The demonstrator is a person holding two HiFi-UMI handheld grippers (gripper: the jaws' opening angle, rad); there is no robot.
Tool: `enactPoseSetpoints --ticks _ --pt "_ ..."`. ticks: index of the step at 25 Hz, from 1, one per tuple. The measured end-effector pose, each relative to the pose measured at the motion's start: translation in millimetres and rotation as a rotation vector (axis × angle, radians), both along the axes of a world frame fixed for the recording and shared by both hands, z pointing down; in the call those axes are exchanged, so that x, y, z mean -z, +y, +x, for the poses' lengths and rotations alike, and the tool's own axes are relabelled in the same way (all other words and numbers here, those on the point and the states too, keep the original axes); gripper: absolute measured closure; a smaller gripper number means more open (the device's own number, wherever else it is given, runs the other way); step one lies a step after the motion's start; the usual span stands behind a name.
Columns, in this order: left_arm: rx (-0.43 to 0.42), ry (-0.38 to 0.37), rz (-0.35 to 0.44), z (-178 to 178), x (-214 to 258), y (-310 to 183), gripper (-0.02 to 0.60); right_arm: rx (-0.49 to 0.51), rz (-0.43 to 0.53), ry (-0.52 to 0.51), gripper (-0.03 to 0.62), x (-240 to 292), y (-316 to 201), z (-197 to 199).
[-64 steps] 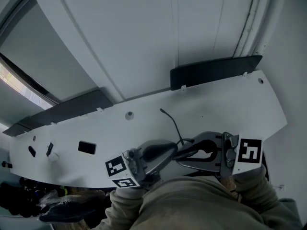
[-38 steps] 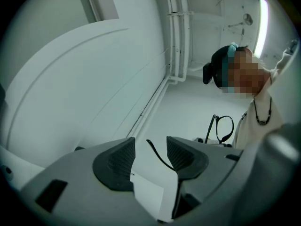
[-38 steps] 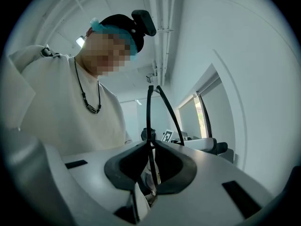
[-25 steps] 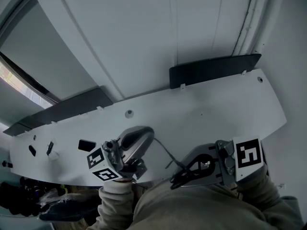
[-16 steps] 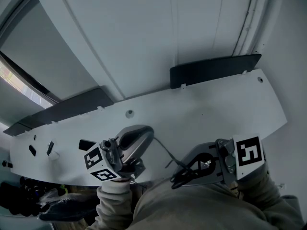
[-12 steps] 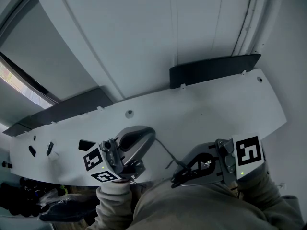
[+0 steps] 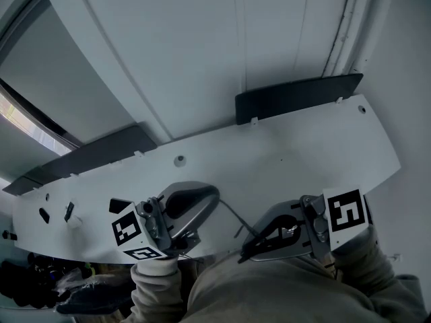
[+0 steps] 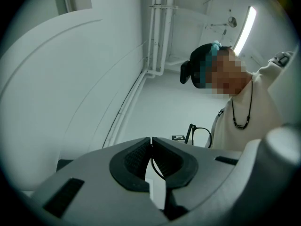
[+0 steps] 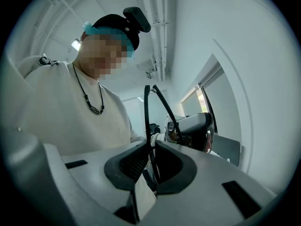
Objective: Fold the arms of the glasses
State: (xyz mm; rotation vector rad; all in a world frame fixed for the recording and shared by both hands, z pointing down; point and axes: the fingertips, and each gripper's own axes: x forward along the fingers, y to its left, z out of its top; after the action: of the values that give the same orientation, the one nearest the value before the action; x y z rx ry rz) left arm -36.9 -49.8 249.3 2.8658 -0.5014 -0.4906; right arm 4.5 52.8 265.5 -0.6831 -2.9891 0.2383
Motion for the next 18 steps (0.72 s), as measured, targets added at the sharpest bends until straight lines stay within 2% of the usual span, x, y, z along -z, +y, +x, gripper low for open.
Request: enactPoseSetpoints --ticks 7,14,18 --pt "-0.060 -0.028 0.033 6 8 10 0.564 0.005 -0.015 0.014 0.536 -2 0 -3" --pt "-0.064 -0.037 0.048 8 12 14 0.563 0.007 -0.027 0.041 0.536 -8 0 -4" --pt "-0.065 -0.071 0.076 13 14 21 0.564 0.008 -0.022 0.036 0.536 -8 2 -3"
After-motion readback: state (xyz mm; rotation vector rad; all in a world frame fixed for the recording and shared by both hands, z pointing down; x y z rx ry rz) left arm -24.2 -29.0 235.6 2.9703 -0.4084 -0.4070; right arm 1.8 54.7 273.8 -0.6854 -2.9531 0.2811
